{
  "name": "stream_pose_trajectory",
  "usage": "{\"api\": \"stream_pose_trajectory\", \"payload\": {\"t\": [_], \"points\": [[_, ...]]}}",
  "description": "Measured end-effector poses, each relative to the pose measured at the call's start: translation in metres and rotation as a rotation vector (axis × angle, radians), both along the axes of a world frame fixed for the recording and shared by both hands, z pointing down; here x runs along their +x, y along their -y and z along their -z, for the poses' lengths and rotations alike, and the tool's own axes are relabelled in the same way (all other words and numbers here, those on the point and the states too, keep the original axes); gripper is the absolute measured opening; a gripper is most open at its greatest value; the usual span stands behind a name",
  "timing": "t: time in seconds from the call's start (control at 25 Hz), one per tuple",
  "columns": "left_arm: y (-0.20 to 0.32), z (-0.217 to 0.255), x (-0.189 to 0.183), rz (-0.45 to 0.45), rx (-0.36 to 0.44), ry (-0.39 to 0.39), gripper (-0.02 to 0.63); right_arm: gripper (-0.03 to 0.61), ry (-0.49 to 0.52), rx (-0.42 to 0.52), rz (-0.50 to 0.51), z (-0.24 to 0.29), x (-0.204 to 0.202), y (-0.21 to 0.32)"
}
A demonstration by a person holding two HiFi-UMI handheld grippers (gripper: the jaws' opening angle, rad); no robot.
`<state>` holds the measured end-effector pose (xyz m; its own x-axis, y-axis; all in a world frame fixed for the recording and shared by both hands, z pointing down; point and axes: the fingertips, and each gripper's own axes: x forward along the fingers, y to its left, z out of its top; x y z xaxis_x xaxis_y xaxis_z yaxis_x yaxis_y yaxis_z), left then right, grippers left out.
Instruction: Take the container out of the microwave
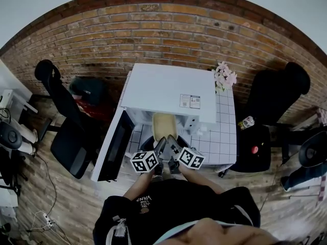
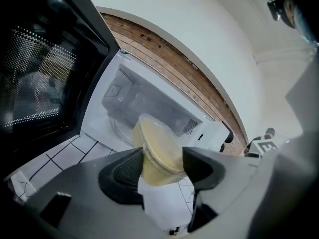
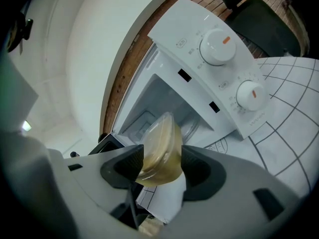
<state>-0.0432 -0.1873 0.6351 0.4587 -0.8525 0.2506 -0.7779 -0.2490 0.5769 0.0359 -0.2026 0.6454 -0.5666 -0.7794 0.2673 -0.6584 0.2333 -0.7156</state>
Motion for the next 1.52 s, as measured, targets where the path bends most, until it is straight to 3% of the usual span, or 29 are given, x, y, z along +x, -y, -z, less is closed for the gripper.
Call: {"api": "stream_pose_trajectory", "payload": {"t": [1.52], "points": [[-0.094,0.004,0.027,0.034,0.017,-0.005,0.259,0.229,-0.015,0.026,0.078,0.004,0.025,-0.089]]}}
